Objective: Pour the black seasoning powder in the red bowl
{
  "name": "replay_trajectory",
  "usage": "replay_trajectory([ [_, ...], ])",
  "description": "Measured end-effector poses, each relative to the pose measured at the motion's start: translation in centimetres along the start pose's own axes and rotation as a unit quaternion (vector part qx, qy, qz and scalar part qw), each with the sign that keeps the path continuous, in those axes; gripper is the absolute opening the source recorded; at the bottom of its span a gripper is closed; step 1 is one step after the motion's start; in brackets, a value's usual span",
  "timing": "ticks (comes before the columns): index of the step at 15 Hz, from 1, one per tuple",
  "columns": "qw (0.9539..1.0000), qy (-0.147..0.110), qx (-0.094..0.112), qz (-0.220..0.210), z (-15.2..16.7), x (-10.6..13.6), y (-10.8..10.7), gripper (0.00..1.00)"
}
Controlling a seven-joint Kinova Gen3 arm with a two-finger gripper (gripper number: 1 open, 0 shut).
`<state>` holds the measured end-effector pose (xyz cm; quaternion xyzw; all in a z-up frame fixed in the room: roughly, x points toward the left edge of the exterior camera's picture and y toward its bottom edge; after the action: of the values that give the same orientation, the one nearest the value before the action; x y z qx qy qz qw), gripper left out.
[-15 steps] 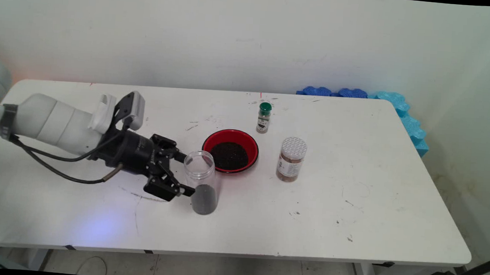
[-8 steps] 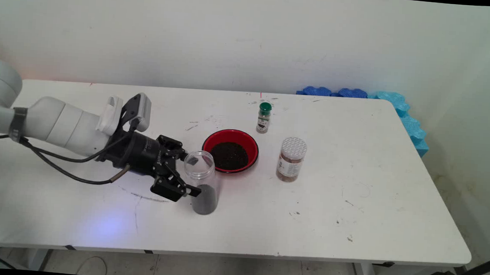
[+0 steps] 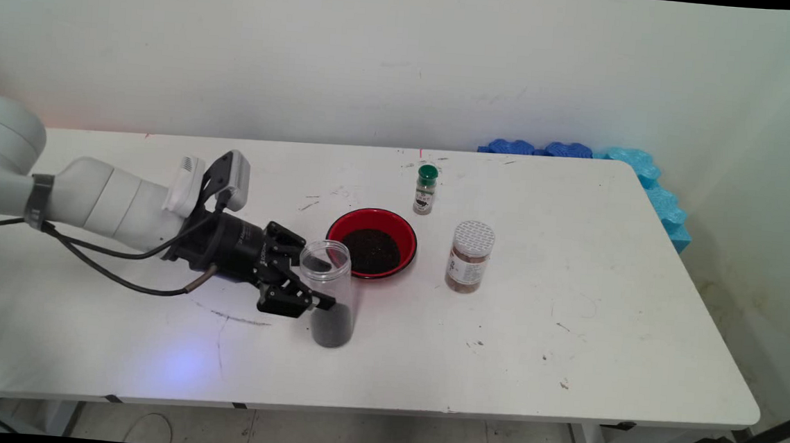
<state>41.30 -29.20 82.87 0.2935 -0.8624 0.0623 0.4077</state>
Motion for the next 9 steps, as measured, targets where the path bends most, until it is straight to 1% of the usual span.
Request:
replay_trajectory([
  [5,1.0,-0.001,-0.005,-0.005,-0.09,-0.02,0.11,0.0],
  [9,0.9999,-0.005,-0.008,-0.005,-0.81,0.27,0.23,0.0],
])
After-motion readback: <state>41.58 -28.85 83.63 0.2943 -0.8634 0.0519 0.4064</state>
